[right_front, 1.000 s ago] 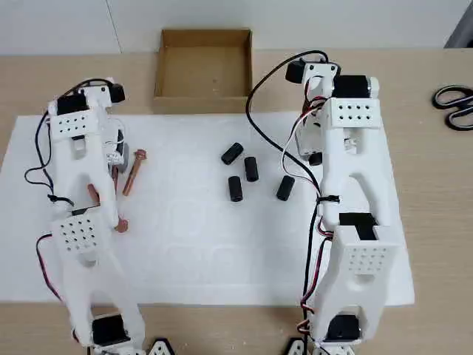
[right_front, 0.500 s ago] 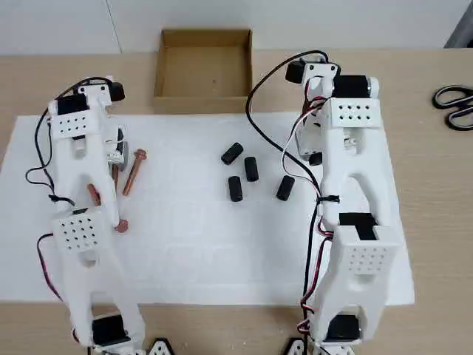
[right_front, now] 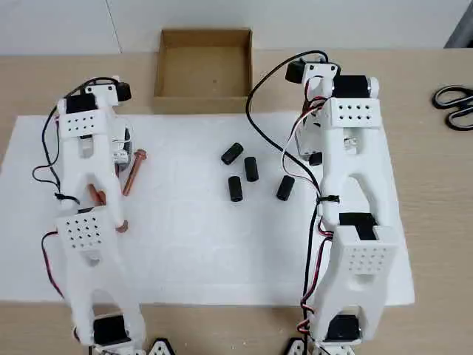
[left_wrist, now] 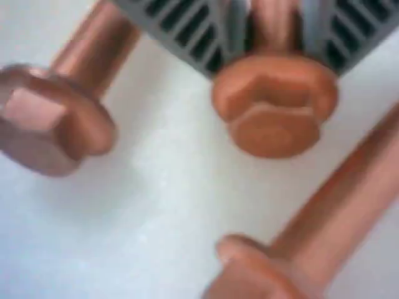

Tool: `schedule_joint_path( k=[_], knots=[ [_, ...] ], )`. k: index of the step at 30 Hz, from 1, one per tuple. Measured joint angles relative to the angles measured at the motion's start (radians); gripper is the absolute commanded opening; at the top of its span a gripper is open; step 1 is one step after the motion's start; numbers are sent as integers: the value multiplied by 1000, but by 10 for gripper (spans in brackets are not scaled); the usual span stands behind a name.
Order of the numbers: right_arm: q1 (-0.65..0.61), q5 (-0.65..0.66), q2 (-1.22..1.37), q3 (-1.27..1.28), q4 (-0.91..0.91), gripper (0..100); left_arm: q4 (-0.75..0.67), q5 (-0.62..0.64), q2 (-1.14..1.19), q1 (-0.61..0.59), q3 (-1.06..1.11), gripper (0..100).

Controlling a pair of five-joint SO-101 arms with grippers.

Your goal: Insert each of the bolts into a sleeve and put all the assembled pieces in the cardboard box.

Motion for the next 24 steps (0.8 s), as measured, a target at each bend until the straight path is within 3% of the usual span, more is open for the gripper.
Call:
schedule_joint_path(
  k=[16, 24],
  knots=[
    [0, 0, 0, 0, 0, 4, 23, -5, 8, 49, -115, 6],
    [0, 0, 0, 0, 0, 4, 25, 0, -222, 77, 15, 6]
  ],
)
